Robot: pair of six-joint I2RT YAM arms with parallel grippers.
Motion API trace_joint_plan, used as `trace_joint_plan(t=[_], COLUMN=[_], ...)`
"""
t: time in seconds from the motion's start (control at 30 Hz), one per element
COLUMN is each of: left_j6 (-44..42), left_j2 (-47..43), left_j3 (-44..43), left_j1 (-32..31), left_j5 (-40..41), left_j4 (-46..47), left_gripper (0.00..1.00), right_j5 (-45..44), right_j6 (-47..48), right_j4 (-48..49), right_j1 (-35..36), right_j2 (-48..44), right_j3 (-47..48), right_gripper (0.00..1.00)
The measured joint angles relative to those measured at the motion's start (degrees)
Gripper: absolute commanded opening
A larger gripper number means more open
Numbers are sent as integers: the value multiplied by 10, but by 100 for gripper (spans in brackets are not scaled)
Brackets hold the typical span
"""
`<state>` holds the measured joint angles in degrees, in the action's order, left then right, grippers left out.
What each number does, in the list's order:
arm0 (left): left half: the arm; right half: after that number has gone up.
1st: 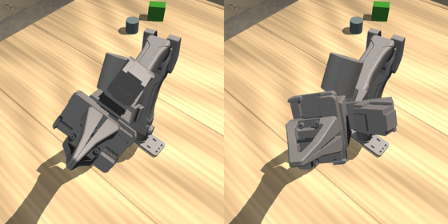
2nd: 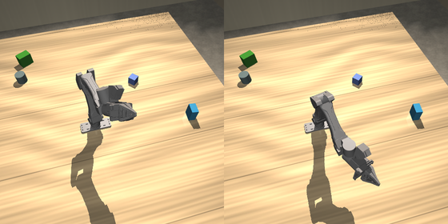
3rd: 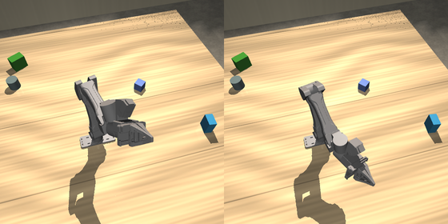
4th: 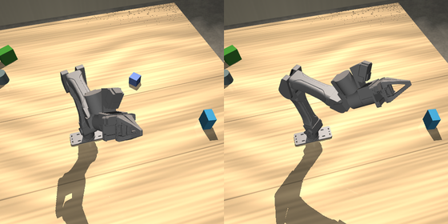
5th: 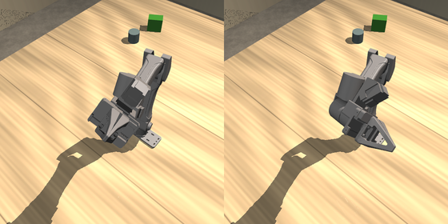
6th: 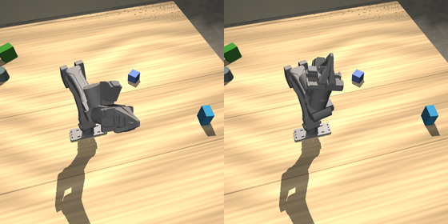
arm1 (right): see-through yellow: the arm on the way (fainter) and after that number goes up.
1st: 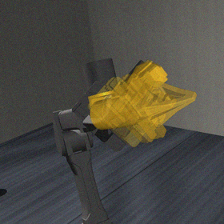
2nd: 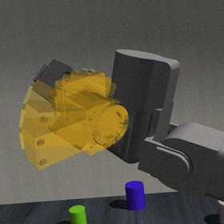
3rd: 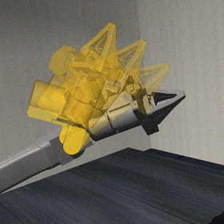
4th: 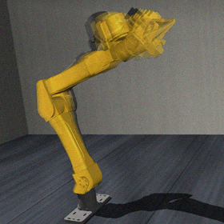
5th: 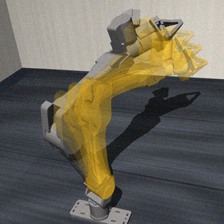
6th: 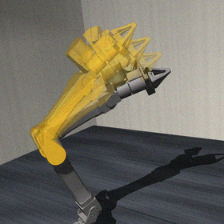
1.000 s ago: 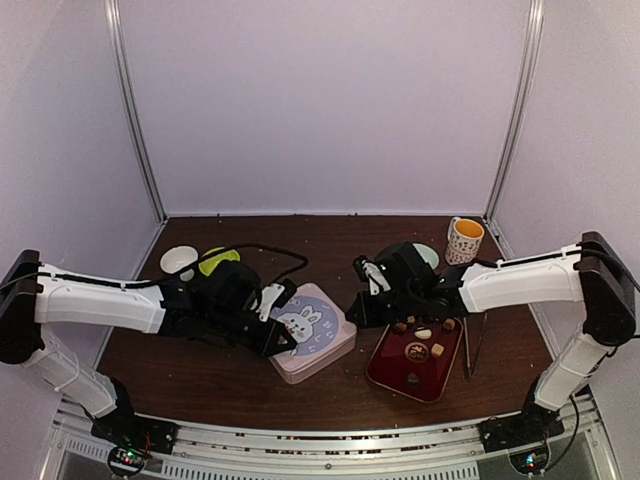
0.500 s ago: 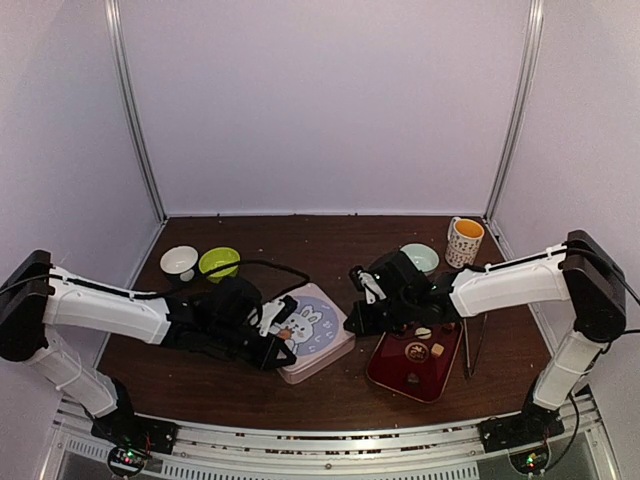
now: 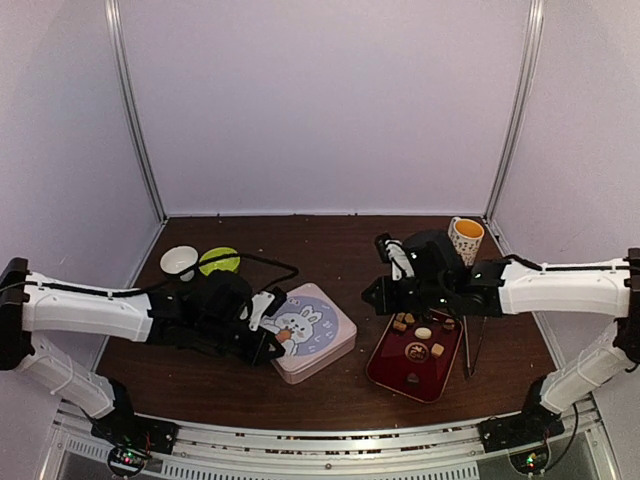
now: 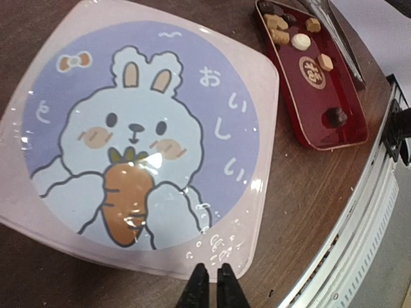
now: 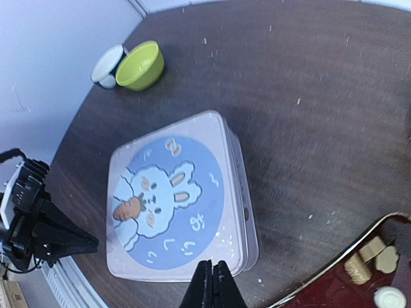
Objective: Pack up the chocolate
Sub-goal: Press the box lid onto the packing box, then reset both arms
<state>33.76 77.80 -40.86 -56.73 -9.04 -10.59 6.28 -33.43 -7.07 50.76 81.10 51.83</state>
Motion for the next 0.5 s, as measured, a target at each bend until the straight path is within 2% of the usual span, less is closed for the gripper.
trace_joint_plan(t=[0.07,0.1,0.17,0.23,0.27,0.3,0.33,0.4,0.47,0.5], left_j6=[-8,-12,-22,-34,-39,-47,-57,-69,-83,-89], left_j2=[-26,-39,-70,-102,-115,-136,-152,-189,-229,-245], left_j3=[-16,-22,-33,-41,-42,-42,-42,-42,-42,-43], left_j1=[1,2,6,19,25,32,37,43,46,46], left_j5=[29,44,80,110,120,136,149,176,204,217], left_j4=[-30,-42,-66,-87,-94,-103,-110,-120,-125,-127], left_gripper=[22,31,61,78,92,97,97,98,98,98], right_j5=[-30,-43,-74,-105,-121,-139,-155,-188,-224,-243], right_j6=[10,16,26,37,43,51,59,72,89,97], right_j4=[3,3,5,4,4,3,2,-1,1,4], right_j1=[0,0,0,-1,-2,-3,-4,-4,-5,-5], right_j2=[-52,-74,-118,-160,-181,-205,-226,-267,-314,-338], right_j3=[-10,-15,-31,-50,-60,-72,-81,-97,-117,-128], right_gripper=[0,0,0,0,0,0,3,15,54,67])
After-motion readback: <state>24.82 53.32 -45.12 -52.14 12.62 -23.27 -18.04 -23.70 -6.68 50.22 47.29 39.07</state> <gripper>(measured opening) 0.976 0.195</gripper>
